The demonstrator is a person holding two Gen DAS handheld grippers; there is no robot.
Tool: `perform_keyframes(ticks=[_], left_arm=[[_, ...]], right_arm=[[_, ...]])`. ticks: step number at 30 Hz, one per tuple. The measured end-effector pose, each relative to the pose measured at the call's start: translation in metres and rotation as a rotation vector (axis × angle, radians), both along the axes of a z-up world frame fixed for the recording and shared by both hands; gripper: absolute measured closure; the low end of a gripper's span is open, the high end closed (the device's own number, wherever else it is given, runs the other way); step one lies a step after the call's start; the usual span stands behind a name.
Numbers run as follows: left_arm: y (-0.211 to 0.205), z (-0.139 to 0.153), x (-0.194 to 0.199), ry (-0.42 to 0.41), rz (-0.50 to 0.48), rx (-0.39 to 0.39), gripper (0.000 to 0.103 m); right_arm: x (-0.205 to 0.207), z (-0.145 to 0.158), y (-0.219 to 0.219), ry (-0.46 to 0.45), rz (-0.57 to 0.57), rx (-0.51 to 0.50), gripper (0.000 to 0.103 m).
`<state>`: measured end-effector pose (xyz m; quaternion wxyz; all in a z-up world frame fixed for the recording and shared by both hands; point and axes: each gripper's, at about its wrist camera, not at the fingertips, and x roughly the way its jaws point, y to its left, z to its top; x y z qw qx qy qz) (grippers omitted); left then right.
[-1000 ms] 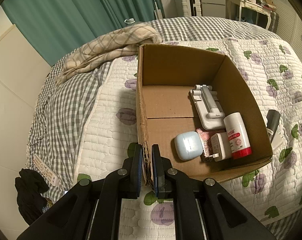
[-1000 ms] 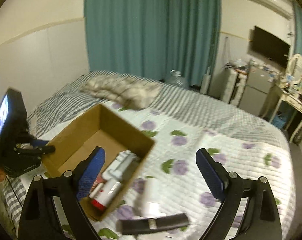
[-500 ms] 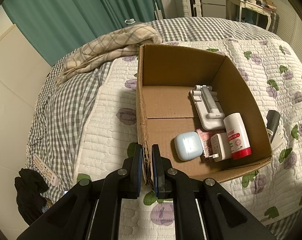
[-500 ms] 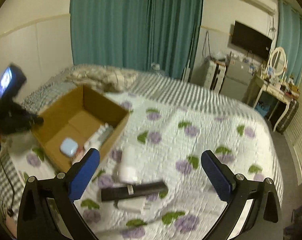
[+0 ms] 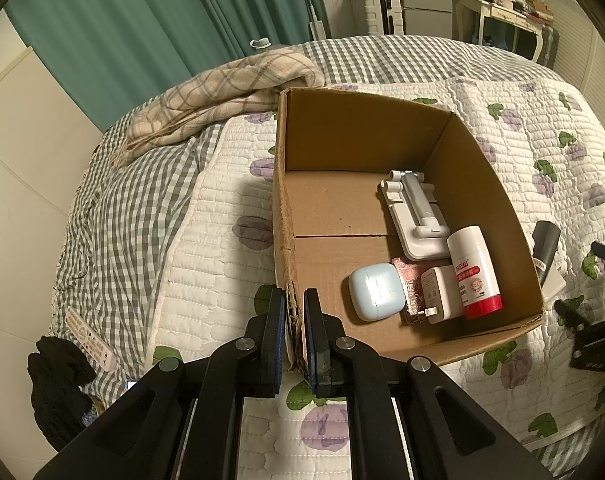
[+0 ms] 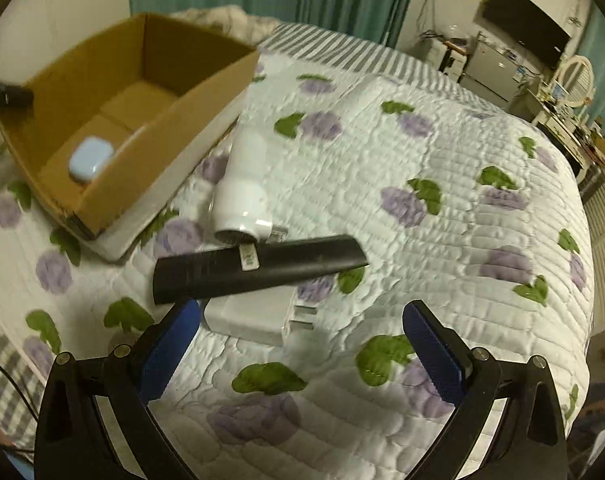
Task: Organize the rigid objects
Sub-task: 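Reach the right gripper to the white plug adapter and grasp it, then carry the white plug adapter into the box and open the right gripper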
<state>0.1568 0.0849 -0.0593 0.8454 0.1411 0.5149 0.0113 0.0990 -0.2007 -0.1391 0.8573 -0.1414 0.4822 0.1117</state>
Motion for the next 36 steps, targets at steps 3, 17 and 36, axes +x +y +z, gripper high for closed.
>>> perform_keyframes(ticks=[3, 17, 36], left_arm=[[0.0, 0.0, 0.0, 0.0, 0.0, 0.001, 0.095], [0.001, 0.0, -0.001, -0.001, -0.001, 0.0, 0.095], [0.001, 0.001, -0.002, -0.001, -0.001, 0.003, 0.095]], right_arm=[[0.003, -0.012, 0.007, 0.034, 0.025, -0.031, 0.001], [0.022, -0.039, 0.02, 0.137, 0.058, -0.029, 0.013], [0.0, -0.01, 0.013, 0.083, 0.09, -0.004, 0.031]])
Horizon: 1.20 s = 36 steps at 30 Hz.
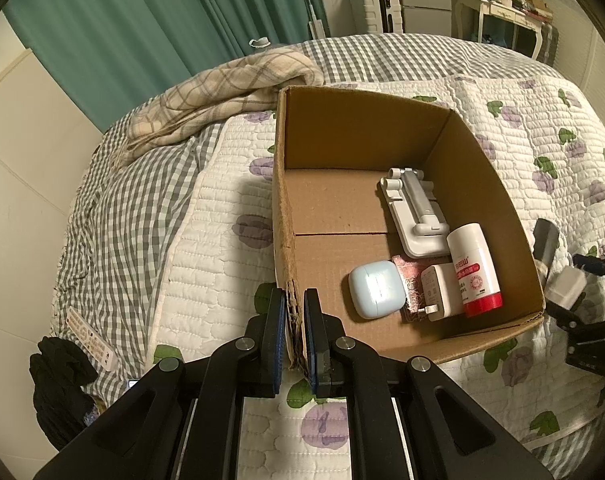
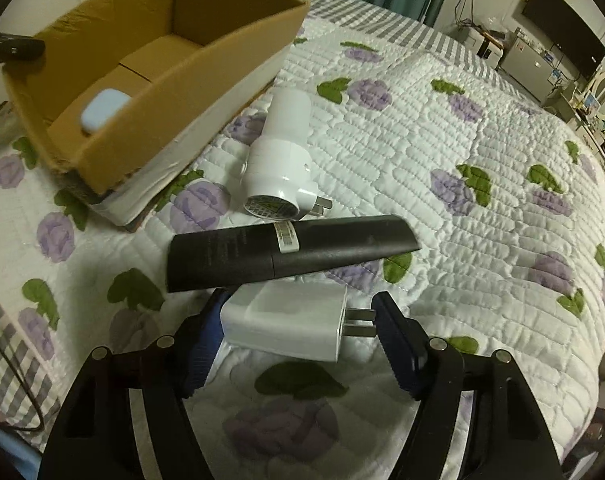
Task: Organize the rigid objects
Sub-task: 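Carry the white plug adapter into the box and open the right gripper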
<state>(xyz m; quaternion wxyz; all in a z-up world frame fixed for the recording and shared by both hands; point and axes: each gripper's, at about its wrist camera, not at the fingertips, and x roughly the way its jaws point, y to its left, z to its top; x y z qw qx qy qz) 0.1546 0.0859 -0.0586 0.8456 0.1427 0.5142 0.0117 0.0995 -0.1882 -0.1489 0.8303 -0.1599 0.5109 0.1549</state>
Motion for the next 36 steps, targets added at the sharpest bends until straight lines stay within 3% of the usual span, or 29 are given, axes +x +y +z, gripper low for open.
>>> perform_keyframes(ticks=[7, 13, 20, 24, 28, 36], left_arm=[[0.0, 0.0, 0.0, 0.0, 0.0, -0.001, 0.095], [0.0, 0.0, 0.0, 0.0, 0.0, -0.001, 0.095], [0.0, -0.001, -0.001, 0.0, 0.002, -0.006, 0.095], [0.0, -0.001, -0.001, 0.001, 0.002, -0.011, 0.095], [0.002, -0.002, -0.001, 0.002, 0.002, -0.016, 0.095], [0.002, -0.002, 0.0, 0.001, 0.0, -0.016, 0.095]], right_arm=[[-0.017, 0.03, -0.002, -0.053, 0.039, -0.011, 0.031], [-0.013, 0.075, 0.001, -0.145, 0.063, 0.022, 0.031], [0.009, 0.146, 0.038, -0.277, 0.153, 0.083, 0.031], [0.023, 0.166, 0.063, -0.316, 0.192, 0.122, 0.031], [0.039, 0.164, 0.092, -0.28, 0.237, 0.201, 0.031], [0.058, 0.116, 0.135, -0.208, 0.262, 0.192, 0.031]])
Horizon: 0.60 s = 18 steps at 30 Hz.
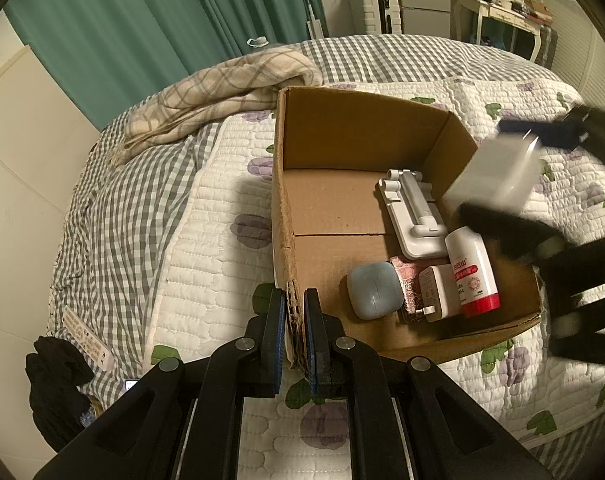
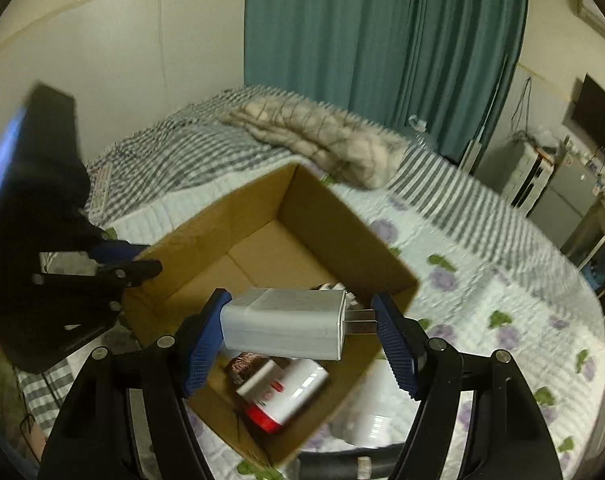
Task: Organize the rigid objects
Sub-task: 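Carry the white plug adapter into the box and open the right gripper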
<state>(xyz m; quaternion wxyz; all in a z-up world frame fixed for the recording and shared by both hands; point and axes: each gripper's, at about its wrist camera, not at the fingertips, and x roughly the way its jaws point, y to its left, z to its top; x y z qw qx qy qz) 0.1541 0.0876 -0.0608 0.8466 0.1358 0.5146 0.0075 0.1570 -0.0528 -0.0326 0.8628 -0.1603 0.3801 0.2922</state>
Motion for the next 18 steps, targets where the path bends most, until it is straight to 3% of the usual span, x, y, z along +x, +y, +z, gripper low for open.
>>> perform_keyframes(ticks=[6, 14, 16, 18], left_arm=[[-0.001, 0.0, 0.001, 0.001, 0.0, 0.001, 0.095], [0.0, -0.001, 0.0, 0.0, 0.001, 0.005, 0.095], [0.0, -0.001, 0.0, 0.002, -0.001, 0.002, 0.095], [0.0, -0.001, -0.001, 0.003, 0.0, 0.004, 0.095]], right_arm=[[0.007, -0.036, 0.009, 0.04, -0.003, -0.026, 0.031], [0.003, -0.034, -0.003, 0.022, -0.027, -0.002, 0.031], [0.001, -0.025, -0.008, -0.006, -0.038, 0.015, 0.016], [-0.004, -0.011, -0.017, -0.049, -0.055, 0.043, 0.011]])
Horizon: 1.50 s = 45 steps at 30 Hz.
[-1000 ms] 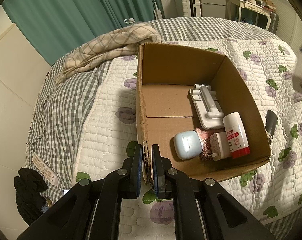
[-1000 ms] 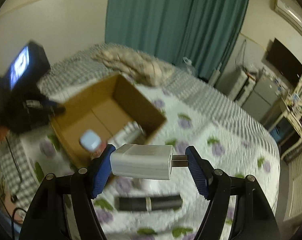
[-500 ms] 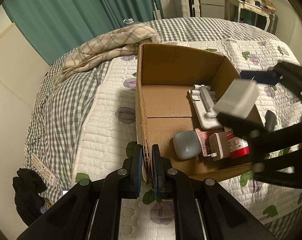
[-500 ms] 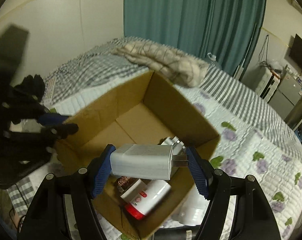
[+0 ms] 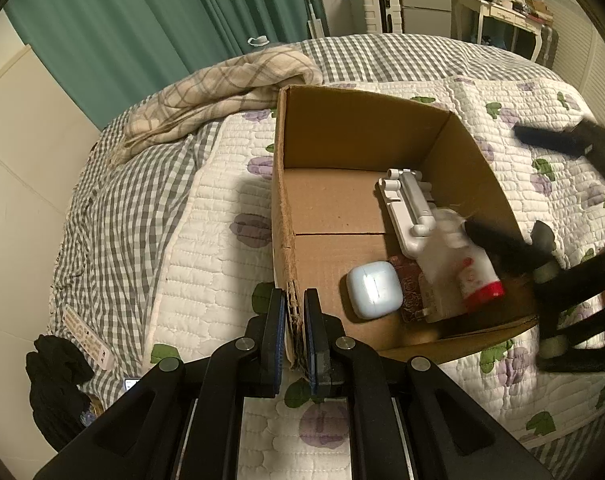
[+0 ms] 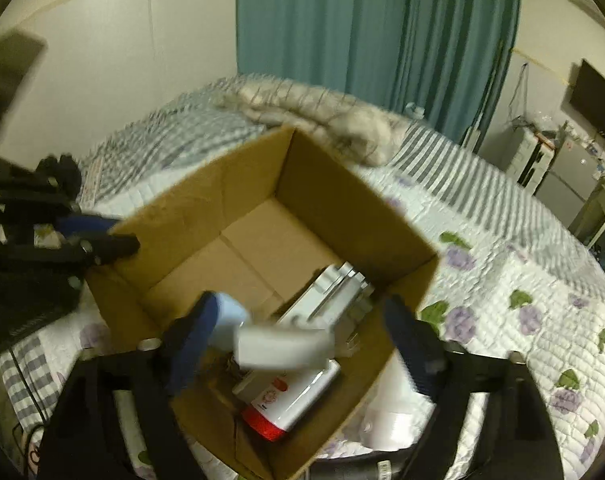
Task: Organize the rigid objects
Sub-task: 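Carry the white plug adapter into the box and open the right gripper, then grasp the white hair dryer with the right gripper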
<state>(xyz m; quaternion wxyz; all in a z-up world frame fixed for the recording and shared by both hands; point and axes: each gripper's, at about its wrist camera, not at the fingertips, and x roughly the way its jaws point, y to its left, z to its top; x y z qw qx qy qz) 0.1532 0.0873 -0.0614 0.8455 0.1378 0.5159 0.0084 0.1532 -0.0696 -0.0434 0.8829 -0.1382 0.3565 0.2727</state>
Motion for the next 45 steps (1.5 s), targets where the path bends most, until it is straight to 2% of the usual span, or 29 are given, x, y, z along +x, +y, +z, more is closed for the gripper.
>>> perform_keyframes(ticks=[7, 10, 14, 18, 23, 33, 45], left_arm=[[0.0, -0.001, -0.001, -0.002, 0.004, -0.001, 0.095], [0.0, -0.001, -0.001, -0.002, 0.004, 0.002, 0.095], [0.0, -0.001, -0.001, -0.002, 0.004, 0.002, 0.095], [0.0, -0.002, 0.0, -0.002, 0.005, 0.004, 0.095], [-0.001, -0.001, -0.001, 0.0, 0.007, 0.009, 0.095], [-0.002, 0.0, -0.001, 0.001, 0.007, 0.015, 0.095], [-0.002, 0.0, -0.001, 0.001, 0.009, 0.016, 0.095]], right_arm=[[-0.012, 0.046, -0.05, -0.123, -0.09, 0.044, 0.004], [-0.014, 0.056, -0.077, -0.164, -0.159, 0.043, 0.003], [-0.014, 0.057, -0.108, -0.175, -0.228, 0.044, 0.002], [-0.012, 0.042, -0.13, -0.141, -0.283, 0.044, 0.002], [-0.007, 0.0, -0.14, -0.042, -0.33, 0.032, 0.002], [0.006, -0.085, -0.124, 0.136, -0.303, -0.025, 0.002], [0.02, -0.117, -0.102, 0.236, -0.25, -0.034, 0.002]])
